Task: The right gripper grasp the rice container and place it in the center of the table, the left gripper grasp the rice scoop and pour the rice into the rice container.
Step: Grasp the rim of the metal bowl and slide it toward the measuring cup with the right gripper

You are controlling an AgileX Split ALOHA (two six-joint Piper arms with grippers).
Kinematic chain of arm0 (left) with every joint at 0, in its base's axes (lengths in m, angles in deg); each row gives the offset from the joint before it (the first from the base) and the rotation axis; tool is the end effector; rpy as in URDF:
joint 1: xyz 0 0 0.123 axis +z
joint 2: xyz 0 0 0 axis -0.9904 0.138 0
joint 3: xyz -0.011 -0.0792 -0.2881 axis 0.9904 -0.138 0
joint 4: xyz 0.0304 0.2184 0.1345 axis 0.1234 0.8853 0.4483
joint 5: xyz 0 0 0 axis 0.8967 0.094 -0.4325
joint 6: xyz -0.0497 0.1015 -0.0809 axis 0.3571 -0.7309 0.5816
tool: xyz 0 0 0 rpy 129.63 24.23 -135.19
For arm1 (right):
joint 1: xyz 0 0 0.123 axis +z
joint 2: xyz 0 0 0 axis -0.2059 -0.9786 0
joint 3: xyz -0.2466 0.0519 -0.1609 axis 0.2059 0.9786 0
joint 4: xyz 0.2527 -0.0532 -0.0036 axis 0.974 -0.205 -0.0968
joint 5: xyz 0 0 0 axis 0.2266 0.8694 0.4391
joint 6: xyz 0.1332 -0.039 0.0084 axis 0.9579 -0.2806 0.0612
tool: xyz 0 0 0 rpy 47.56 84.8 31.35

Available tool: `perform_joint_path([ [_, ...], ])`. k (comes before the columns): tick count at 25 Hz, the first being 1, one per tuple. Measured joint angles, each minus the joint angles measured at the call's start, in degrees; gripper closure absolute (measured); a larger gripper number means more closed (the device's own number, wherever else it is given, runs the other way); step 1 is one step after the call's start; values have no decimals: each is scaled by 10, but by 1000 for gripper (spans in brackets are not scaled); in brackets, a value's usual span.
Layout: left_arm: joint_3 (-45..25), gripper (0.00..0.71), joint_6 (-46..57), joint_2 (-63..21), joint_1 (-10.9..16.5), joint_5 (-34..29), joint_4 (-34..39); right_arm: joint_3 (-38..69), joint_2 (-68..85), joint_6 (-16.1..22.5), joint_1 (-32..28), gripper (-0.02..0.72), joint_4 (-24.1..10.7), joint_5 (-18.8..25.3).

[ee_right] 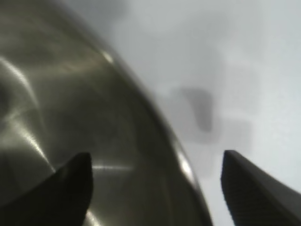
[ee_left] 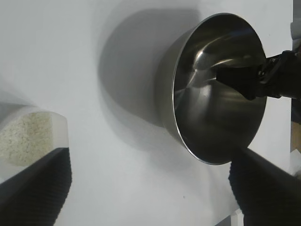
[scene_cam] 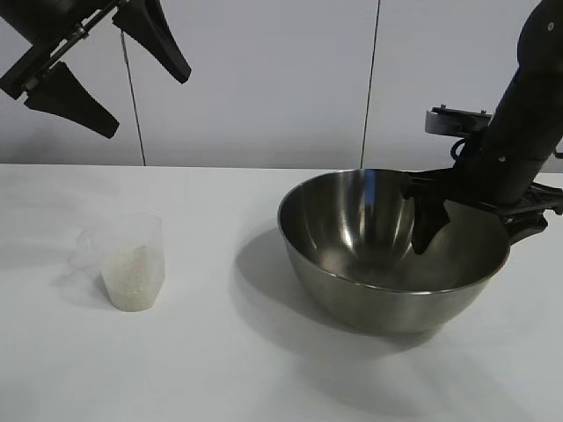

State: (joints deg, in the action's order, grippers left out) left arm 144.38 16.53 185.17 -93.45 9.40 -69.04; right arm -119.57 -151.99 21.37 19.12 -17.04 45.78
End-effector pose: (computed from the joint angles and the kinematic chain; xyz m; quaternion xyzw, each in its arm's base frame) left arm 0.3805 -0.1562 0.2540 0.0563 0.9380 -0.3188 0.1238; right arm 0.3978 0.0635 0.1093 -0.0126 0.9883 0.0629 0.1383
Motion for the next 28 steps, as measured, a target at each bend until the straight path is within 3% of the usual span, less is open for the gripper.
perform_joint_path([
  [4,0,56,0,0,0,0,0,0,0,-39,-4,687,46,10],
  [11,0,56,0,0,0,0,0,1,1,-153,-54,694,188,57],
  [17,0,56,0,0,0,0,0,3,38,-193,-58,694,235,80],
  [20,0,56,0,0,0,2,0,3,47,-202,-41,694,231,89],
  [28,0,56,0,0,0,2,0,3,44,-149,76,694,137,64],
])
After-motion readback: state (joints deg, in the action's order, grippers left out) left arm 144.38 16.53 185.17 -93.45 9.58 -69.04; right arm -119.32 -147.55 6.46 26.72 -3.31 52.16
